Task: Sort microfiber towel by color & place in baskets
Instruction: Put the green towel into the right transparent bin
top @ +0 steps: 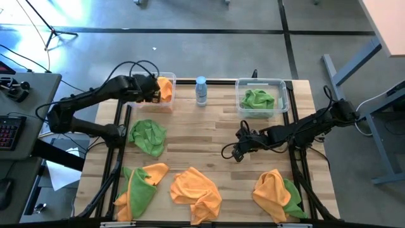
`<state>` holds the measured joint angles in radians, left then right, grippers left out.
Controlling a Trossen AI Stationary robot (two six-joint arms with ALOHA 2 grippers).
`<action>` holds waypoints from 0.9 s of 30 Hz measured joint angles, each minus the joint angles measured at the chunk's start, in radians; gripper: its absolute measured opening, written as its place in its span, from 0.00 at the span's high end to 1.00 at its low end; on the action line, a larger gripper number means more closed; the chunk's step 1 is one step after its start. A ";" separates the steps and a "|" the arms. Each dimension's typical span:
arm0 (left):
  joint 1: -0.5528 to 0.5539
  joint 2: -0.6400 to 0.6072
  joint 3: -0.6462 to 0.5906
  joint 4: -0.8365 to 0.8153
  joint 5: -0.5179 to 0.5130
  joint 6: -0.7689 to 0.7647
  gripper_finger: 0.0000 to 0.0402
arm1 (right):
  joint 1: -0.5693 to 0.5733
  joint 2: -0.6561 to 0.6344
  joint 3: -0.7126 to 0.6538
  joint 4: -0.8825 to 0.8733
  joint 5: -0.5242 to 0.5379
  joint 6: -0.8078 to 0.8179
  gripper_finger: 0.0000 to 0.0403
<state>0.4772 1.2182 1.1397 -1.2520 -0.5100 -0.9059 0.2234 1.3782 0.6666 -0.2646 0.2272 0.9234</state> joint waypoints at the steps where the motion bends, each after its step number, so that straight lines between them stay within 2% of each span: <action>1: -0.023 0.000 0.000 0.001 0.005 0.011 0.62 | 0.000 0.000 0.000 0.000 0.000 -0.006 1.00; 11: -0.292 0.014 0.000 0.107 0.044 -0.017 0.62 | 0.000 0.000 0.000 0.000 0.004 -0.016 1.00; 17: -0.458 0.050 0.000 0.104 0.007 -0.140 0.62 | 0.000 0.000 0.000 0.000 0.004 -0.035 1.00; 22: -0.521 0.053 0.000 0.088 0.001 -0.217 0.62 | 0.000 0.000 0.000 0.000 -0.007 -0.035 1.00; 27: -0.546 0.059 0.000 0.056 0.052 -0.259 0.62 | 0.000 0.000 0.000 0.000 -0.033 -0.053 1.00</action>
<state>-0.0692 1.2776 1.1397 -1.1963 -0.4578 -1.1654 0.2234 1.3784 0.6666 -0.2646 0.1942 0.8707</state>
